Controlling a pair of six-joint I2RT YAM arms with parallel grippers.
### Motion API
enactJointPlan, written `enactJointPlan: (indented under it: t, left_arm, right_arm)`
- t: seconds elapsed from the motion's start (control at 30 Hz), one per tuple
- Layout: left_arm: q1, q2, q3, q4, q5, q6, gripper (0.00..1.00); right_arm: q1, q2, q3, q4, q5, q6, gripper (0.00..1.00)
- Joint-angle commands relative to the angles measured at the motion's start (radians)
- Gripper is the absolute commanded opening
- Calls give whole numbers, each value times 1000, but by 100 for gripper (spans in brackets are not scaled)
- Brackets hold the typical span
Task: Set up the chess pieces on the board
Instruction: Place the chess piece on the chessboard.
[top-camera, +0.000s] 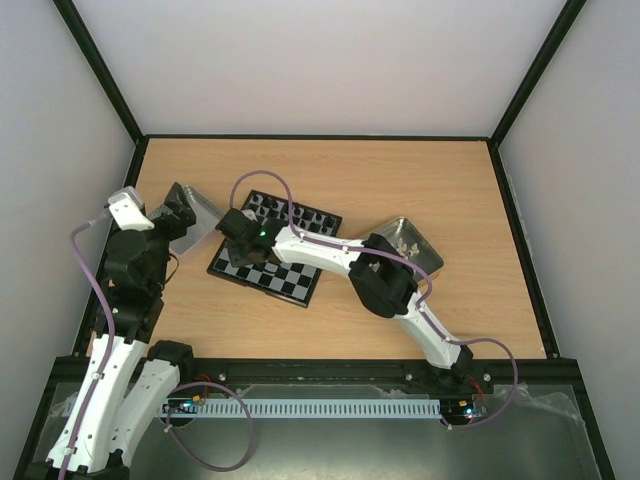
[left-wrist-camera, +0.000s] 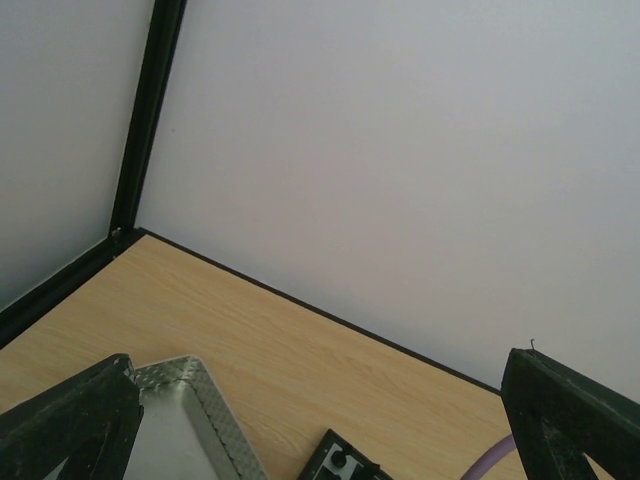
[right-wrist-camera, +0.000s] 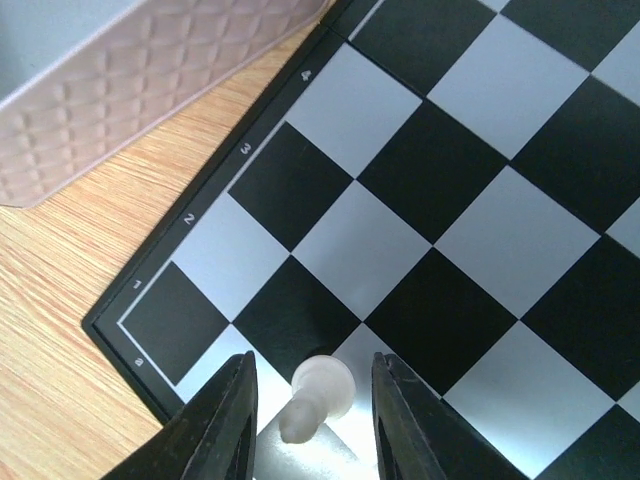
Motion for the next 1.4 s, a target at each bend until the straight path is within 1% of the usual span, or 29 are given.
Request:
enactJointPlan:
  t: [0.0,0.17,0.23,0.3,0.37,0.5,0.53,0.9,1.07,1.17,1.23,1.3,1.33,1.37]
  left_arm:
    - [5,-8,6,-19,-94,-22,99]
    - [5,-7,10,-43,-161,-37,99]
    - [5,-8,11,-46,-167,-39,99]
    - [5,-8,10,-45,-167,-40,99]
    - [5,-7,10,-46,-165,-40,99]
    - [7,-8,9,-45,-169,-40,99]
    - [6,-7,8,-46,-171,-40,99]
    - [14,-5,7,-43,-164,-47,100]
    - [14,-6,4,-43,-163,-48,99]
    - [14,-5,4,-43,-160,-50,99]
    - [14,-6,3,-42,-159,-49,99]
    - [14,-6,2,-43,-159,-48,99]
    - [14,-6,2,-43,-158,-48,99]
    - [14,-7,2,-42,-158,-47,99]
  right_arm:
    - [0,32,27,-30,8,-4,30]
    - [0,43,30,-35,-2,-12,28]
    - [0,44,31,-41,-4,-15,21]
    - [-1,42,31,-50,-2,-21,11]
    - [0,32,25,-58,0,-29,5]
    - [1,5,-3,-62,-26,-34,3]
    - [2,-1,-11,-63,-33,-58,3]
    - [24,-44,-94,-62,-59,-68,3]
    - [24,-42,-102,-44,-116,-76,3]
    - [24,-39,-107,-38,-121,-74,5]
    - [24,-34,-106,-36,-117,-72,7]
    - [24,-33,-105,-31,-119,-70,11]
    - [25,-31,-102,-31,-117,-69,15]
    - [24,-33,-99,-32,-115,-66,21]
